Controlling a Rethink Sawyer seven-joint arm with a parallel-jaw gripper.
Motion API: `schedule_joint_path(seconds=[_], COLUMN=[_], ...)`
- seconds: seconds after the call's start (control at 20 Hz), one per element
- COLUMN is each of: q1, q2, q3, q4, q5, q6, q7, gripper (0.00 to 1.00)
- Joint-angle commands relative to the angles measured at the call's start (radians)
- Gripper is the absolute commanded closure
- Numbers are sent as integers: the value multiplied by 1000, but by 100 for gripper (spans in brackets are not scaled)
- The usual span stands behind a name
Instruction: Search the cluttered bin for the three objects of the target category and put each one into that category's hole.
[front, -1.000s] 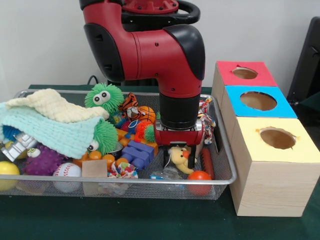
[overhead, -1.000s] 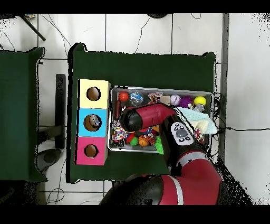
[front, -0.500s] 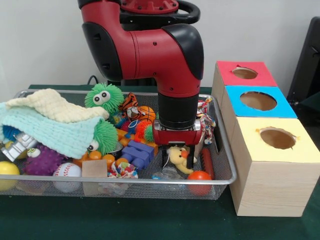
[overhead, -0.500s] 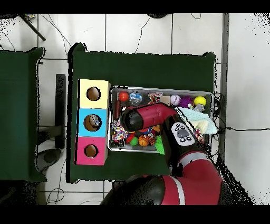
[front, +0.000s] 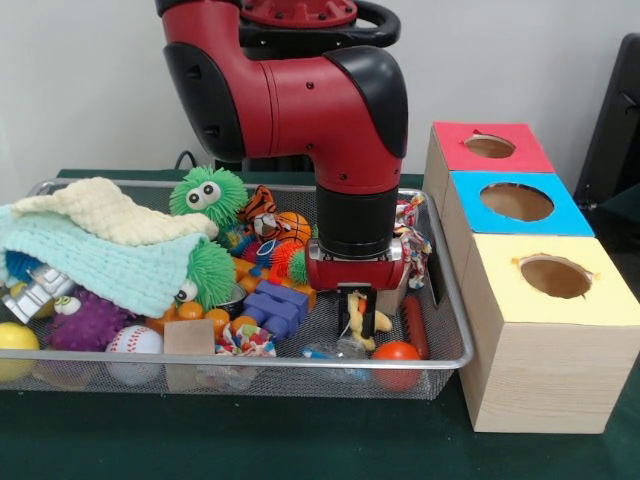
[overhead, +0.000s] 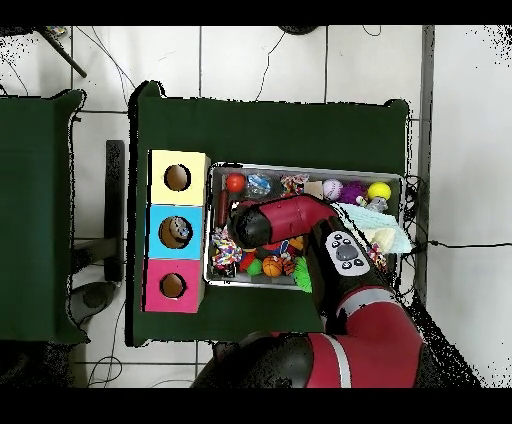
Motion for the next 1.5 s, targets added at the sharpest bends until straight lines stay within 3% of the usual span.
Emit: schedule_joint_path(seconds=[0.05,0.35,0.6,1.0,1.5], q1=[-41,-54,-87,-123,-155], q2=[25,-21,-122,-220,-228], q3=[40,47,76,114,138], q4=[9,60,159,241,245], q5=[-38,-27,7,50,31], q6=[-40,-24,57,141,154], q7=[-38,-42,-77,-104,-125], gripper=[100,100,100,100,100])
